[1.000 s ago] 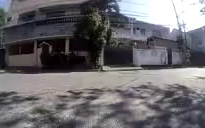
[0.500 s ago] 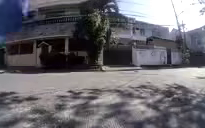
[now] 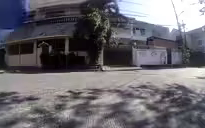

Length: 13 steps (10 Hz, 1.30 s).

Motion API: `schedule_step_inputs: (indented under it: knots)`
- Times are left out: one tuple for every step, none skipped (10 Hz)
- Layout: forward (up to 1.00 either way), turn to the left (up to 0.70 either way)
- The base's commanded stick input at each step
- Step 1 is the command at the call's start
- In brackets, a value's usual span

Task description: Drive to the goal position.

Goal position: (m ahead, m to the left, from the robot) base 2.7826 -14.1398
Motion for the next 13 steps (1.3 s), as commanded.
schedule_step_inputs:
  knots:
    - [0.00,0.70]
    - [0.00,0.70]
    - [0.00,0.70]
    - [0.00,0.70]
    - [0.00,0.70]
    - [0.00,0.70]
    - [0.00,0.70]
    - [0.00,0.70]
    - [0.00,0.70]
    - [0.00,0.70]
    - [0.00,0.70]
    - [0.00,0.70]
    - [0.00,0.70]
